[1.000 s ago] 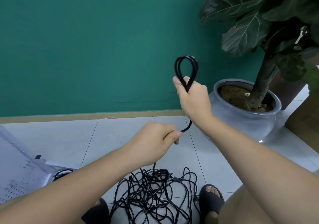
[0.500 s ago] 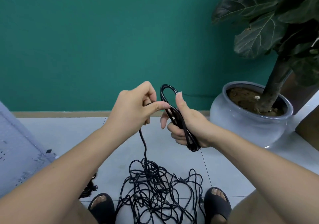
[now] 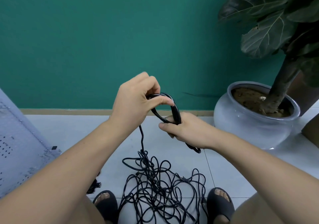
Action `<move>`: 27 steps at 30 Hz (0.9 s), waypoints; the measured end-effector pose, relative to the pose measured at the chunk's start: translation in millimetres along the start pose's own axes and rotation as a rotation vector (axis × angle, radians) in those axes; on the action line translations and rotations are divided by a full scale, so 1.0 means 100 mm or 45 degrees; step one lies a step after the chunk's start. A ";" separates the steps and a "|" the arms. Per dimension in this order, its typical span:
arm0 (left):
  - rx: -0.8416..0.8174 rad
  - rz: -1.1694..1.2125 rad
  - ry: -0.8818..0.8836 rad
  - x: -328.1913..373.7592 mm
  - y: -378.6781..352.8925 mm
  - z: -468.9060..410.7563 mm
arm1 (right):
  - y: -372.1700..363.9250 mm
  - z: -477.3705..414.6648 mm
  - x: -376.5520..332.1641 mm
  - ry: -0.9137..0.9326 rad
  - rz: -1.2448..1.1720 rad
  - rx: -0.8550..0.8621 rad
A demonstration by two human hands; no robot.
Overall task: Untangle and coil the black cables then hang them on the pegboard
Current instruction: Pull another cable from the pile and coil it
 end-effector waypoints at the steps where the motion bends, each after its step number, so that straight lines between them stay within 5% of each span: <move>1: -0.017 -0.018 -0.007 -0.01 0.00 -0.02 | -0.02 0.02 -0.01 0.004 0.011 -0.030; 9: -0.293 0.296 0.178 -0.17 -0.07 -0.09 | -0.01 0.01 0.05 0.061 0.108 0.060; 17: -0.226 1.020 0.420 -0.16 -0.40 -0.08 | -0.10 -0.17 0.07 0.105 -0.012 0.193; 27: -0.052 1.152 0.621 -0.26 -0.35 -0.15 | -0.29 -0.43 -0.02 0.042 -0.102 0.109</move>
Point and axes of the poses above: each hand's wrist, its own z-axis away from the middle knuckle, its own y-axis out of the back of the hand, x = y × z, the point moved 5 cm from there along -z, towards the middle knuckle, and after that the axes turned 15 degrees about -x, right-handed, at the moved point
